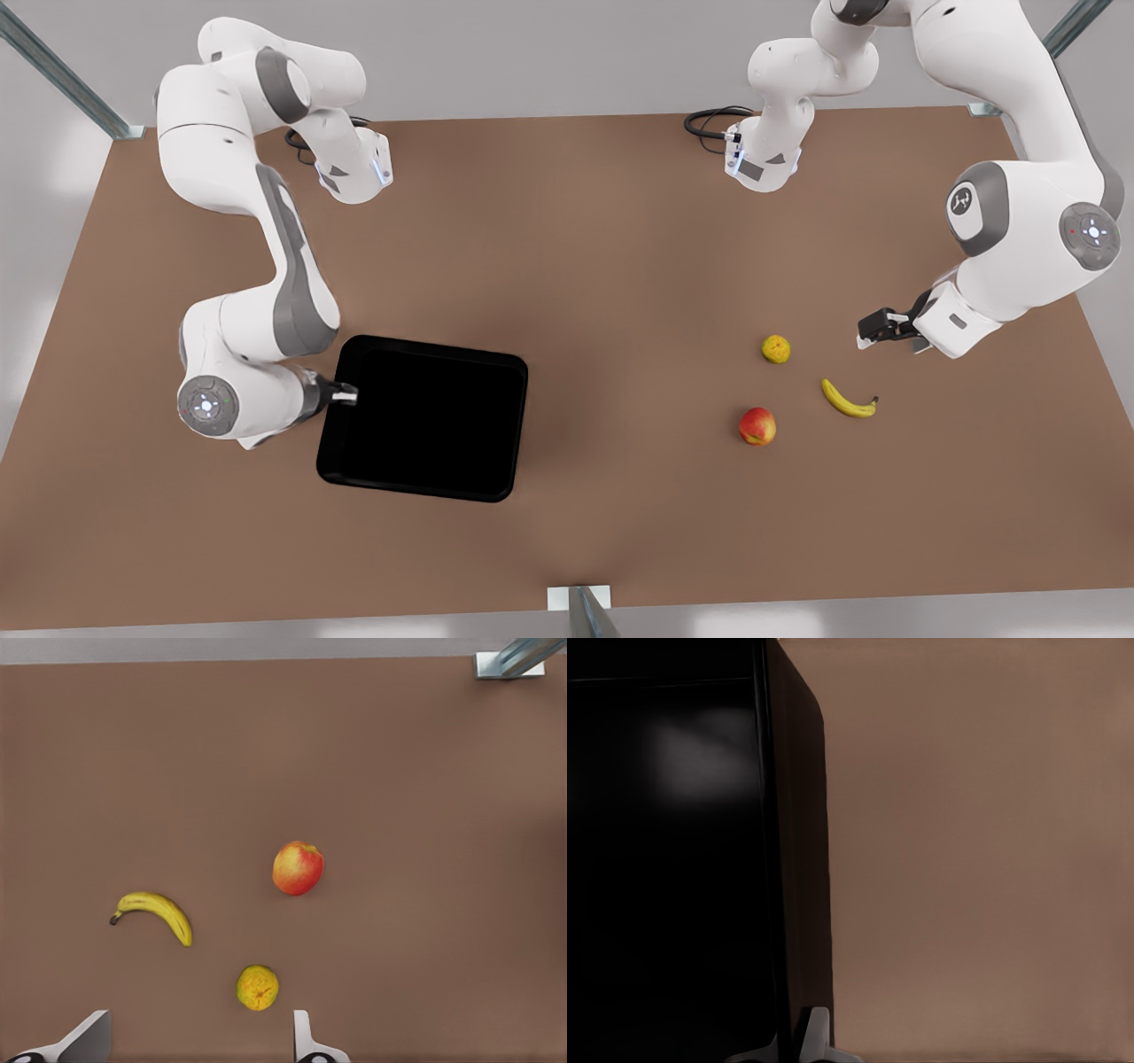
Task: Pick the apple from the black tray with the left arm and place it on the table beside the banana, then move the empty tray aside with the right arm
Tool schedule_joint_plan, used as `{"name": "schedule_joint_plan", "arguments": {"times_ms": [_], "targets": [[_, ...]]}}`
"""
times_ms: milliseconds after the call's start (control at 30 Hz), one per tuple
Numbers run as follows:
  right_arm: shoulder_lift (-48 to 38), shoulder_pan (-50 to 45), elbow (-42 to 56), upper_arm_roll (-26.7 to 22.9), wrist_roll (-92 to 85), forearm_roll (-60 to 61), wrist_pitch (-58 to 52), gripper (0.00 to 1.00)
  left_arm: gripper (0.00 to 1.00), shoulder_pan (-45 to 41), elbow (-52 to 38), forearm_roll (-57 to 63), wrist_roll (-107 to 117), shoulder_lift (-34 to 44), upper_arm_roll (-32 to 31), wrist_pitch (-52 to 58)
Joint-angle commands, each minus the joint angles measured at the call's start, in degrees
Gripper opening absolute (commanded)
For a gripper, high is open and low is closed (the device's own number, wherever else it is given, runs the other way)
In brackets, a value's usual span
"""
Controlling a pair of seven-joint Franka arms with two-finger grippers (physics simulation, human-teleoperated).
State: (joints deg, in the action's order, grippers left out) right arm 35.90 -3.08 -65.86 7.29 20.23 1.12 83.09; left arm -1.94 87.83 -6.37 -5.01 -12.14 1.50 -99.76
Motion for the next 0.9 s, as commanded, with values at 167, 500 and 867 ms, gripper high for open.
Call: {"name": "schedule_joint_plan", "arguments": {"times_ms": [167,500,867], "targets": [[-1.80,0.18,0.29,-12.21,-42.46,-0.42,-4.43,0.09,1.00,0.00,-0.03,0.04,-0.09,-0.08,0.00,0.01],[0.66,1.50,0.29,-17.84,-50.11,-0.24,-1.71,0.09,1.00,0.00,0.06,0.13,0.17,0.27,0.00,0.09],[8.84,3.43,0.11,-17.92,-51.34,-0.33,7.87,0.21,1.00,-0.17,-0.03,1.88,0.17,-0.08,-0.18,-0.43]]}}
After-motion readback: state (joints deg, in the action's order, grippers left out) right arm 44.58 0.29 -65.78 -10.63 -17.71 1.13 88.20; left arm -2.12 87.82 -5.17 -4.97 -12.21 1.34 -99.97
